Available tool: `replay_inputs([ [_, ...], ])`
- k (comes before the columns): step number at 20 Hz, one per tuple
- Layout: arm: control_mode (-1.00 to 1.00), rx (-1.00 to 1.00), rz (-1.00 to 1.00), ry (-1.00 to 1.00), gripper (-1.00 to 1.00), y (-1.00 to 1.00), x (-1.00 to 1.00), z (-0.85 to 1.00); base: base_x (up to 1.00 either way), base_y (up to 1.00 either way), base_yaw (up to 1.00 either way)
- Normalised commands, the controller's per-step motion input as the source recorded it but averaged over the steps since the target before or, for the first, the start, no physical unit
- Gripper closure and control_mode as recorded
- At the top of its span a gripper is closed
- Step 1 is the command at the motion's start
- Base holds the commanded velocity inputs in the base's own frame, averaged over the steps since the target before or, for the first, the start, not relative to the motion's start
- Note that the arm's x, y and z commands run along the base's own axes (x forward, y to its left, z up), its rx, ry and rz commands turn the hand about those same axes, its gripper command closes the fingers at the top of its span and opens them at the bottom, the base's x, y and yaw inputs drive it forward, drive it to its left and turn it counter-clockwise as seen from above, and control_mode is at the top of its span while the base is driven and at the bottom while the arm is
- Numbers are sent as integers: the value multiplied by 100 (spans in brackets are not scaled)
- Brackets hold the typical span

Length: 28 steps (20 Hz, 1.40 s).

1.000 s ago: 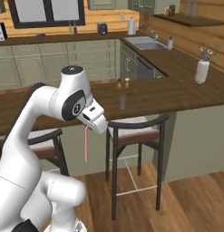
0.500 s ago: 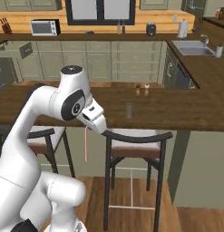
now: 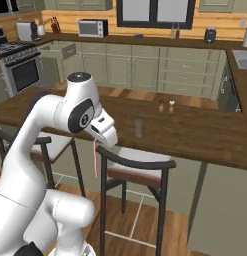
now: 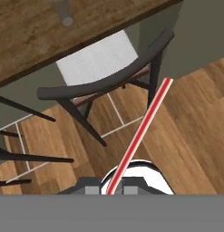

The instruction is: Take a straw from the drawer in front and place it inside the glass cup on the dining counter.

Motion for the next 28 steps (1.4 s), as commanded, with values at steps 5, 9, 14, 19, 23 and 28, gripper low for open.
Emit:
replay_inputs([
  [5,100,0,0,0,100,0,0,0,68,-32,18],
  [9,100,0,0,0,100,0,0,0,86,-36,5],
  [14,100,0,0,0,100,0,0,0,100,-14,0],
  [19,-100,6,0,-7,100,-12,7,39,34,0,0],
  [23,-100,18,0,-24,100,-34,0,76,0,0,0],
  [28,-100,20,0,-24,100,-36,1,66,0,0,0],
])
